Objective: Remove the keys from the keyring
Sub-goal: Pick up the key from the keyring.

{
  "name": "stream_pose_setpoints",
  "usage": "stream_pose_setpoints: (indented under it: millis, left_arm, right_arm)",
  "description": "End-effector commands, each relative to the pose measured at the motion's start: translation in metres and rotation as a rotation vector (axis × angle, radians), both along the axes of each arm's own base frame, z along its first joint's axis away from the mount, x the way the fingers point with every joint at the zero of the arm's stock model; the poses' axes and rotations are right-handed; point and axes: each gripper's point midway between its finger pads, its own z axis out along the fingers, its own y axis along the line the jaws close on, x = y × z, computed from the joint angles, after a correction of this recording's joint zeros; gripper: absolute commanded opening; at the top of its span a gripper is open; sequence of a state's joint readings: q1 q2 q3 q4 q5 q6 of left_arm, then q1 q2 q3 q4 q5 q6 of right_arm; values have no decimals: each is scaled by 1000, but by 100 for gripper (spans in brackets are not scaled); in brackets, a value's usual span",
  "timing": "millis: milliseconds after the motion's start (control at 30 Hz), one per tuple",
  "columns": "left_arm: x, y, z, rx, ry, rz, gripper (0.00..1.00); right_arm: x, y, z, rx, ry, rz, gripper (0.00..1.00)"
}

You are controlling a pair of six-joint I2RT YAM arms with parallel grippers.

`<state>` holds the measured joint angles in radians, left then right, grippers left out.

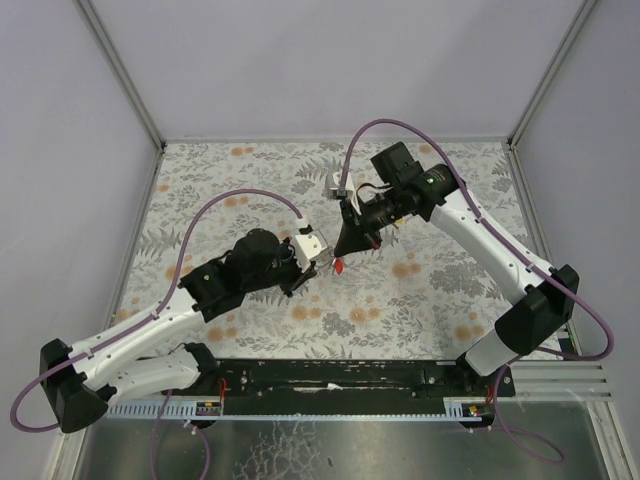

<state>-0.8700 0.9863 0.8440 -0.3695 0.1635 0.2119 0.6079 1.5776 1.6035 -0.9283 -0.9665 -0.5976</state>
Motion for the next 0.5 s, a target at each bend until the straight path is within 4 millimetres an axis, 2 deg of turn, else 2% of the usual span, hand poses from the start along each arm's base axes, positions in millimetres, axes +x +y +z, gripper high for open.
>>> stream_pose_setpoints:
  millis: [0,133,367,467]
  left_arm:
    - [23,2,18,-37,-98,79,0]
    - [25,-3,18,-95,-64,113,0]
    - [7,-16,8,-207,-6,41,0]
    - [1,-15,4,-219,-37,5,0]
  right_arm:
    - [-24,2,23,63,-24,78,0]
    - [-17,5,19,50,-36,31,0]
    - [-4,4,15,17,-79,-34,0]
    - [-3,0,11,-1,-94,-37,0]
